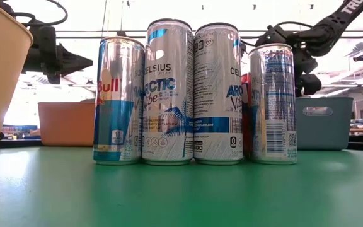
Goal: Sort soda cans
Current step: Put the white-blue soda can into the blue bin
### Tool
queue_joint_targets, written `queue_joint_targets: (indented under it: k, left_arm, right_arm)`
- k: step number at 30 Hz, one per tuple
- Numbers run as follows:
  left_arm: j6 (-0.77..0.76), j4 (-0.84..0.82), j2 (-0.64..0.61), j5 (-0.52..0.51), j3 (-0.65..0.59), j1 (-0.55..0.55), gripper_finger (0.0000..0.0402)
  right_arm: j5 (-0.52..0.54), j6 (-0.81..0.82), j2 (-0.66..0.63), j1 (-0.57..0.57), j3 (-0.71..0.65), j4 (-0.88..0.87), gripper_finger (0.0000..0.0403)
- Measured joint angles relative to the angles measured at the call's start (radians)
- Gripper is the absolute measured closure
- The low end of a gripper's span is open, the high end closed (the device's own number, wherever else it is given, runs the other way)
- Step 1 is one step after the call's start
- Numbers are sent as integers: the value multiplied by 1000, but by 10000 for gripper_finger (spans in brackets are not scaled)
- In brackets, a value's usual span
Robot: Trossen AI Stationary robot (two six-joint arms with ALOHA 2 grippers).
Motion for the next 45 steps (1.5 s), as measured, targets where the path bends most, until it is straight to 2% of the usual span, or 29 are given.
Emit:
queue_joint_targets:
  k: [9, 14, 29, 32, 35, 38, 41, 45]
  left_arm:
    - [0, 0, 0, 0, 0, 0, 391]
    - [0, 0, 0, 0, 0, 0, 391]
    - [0, 0, 0, 0, 0, 0, 391]
    - [0, 0, 0, 0, 0, 0, 391]
    - [0, 0, 0, 0, 0, 0, 391]
    - [0, 0, 0, 0, 0, 0, 391]
    - [0, 0, 0, 0, 0, 0, 391]
    - [0, 0, 0, 0, 0, 0, 391]
  right_arm:
    - [-90, -40, -21, -14, -5, -9, 94]
    - [-92, -109, -61, -14, -4, -7, 72]
    - [-104, -262, -209, 30, -4, -2, 78]
    - [-196, -339, -248, 69, -4, 17, 78]
    - [-401, -428, -281, 125, -2, 45, 81]
    - [-581, -451, -295, 206, 32, -3, 89]
    - [-665, -485, -279, 322, 84, -49, 97]
    - [-717, -535, -226, 486, 153, -76, 98]
